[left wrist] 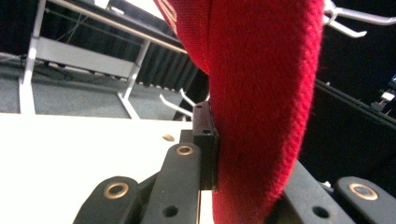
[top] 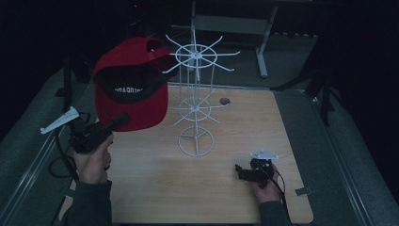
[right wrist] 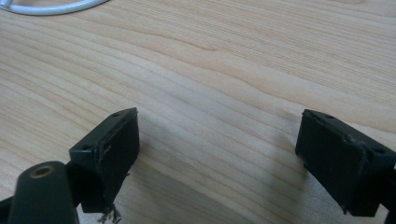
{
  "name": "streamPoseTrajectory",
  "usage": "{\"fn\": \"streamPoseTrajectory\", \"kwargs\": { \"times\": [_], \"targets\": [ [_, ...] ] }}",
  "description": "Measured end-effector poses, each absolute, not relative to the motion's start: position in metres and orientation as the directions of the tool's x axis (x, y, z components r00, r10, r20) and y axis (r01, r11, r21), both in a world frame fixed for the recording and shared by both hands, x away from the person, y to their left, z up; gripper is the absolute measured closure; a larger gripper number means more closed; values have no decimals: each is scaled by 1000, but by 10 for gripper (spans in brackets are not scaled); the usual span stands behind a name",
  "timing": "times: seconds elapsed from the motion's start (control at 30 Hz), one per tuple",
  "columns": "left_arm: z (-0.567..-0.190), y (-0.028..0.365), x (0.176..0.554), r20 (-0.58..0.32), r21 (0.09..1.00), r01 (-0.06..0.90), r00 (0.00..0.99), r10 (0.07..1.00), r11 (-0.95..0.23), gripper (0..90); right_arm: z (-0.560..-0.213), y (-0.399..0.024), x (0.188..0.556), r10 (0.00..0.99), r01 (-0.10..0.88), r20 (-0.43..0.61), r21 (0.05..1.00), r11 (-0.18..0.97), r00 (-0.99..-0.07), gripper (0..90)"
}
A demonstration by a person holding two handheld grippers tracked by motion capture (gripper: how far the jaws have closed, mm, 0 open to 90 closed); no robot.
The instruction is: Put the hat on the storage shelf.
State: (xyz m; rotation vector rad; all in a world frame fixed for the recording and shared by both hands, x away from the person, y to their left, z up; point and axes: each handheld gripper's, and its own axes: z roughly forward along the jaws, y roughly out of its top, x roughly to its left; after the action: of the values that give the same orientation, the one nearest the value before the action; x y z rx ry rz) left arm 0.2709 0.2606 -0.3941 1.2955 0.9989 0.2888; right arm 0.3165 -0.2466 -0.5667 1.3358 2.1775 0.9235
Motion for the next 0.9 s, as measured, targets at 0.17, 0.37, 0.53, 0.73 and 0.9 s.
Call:
{"fn": "streamPoseTrajectory", "kwargs": {
  "times": [0.17, 0.37, 0.53, 0.73, 0.9],
  "targets": [
    [-414, 255, 274, -469, 878, 378, 556, 686, 293, 849, -567, -247, 317, 894, 613, -11, 724, 316, -448, 134],
    [-431, 252, 277, -477, 867, 415, 530, 701, 276, 848, -567, -247, 317, 893, 612, -12, 725, 317, -449, 134],
    [-440, 253, 279, -498, 857, 425, 533, 684, 293, 843, -567, -247, 317, 894, 613, -11, 724, 317, -449, 134],
    [-441, 257, 278, -495, 859, 417, 530, 689, 297, 753, -567, -247, 316, 894, 613, -11, 724, 317, -449, 134],
    [-442, 263, 279, -501, 853, 431, 519, 693, 294, 591, -567, -247, 316, 894, 615, -9, 723, 315, -448, 134]
  ]
}}
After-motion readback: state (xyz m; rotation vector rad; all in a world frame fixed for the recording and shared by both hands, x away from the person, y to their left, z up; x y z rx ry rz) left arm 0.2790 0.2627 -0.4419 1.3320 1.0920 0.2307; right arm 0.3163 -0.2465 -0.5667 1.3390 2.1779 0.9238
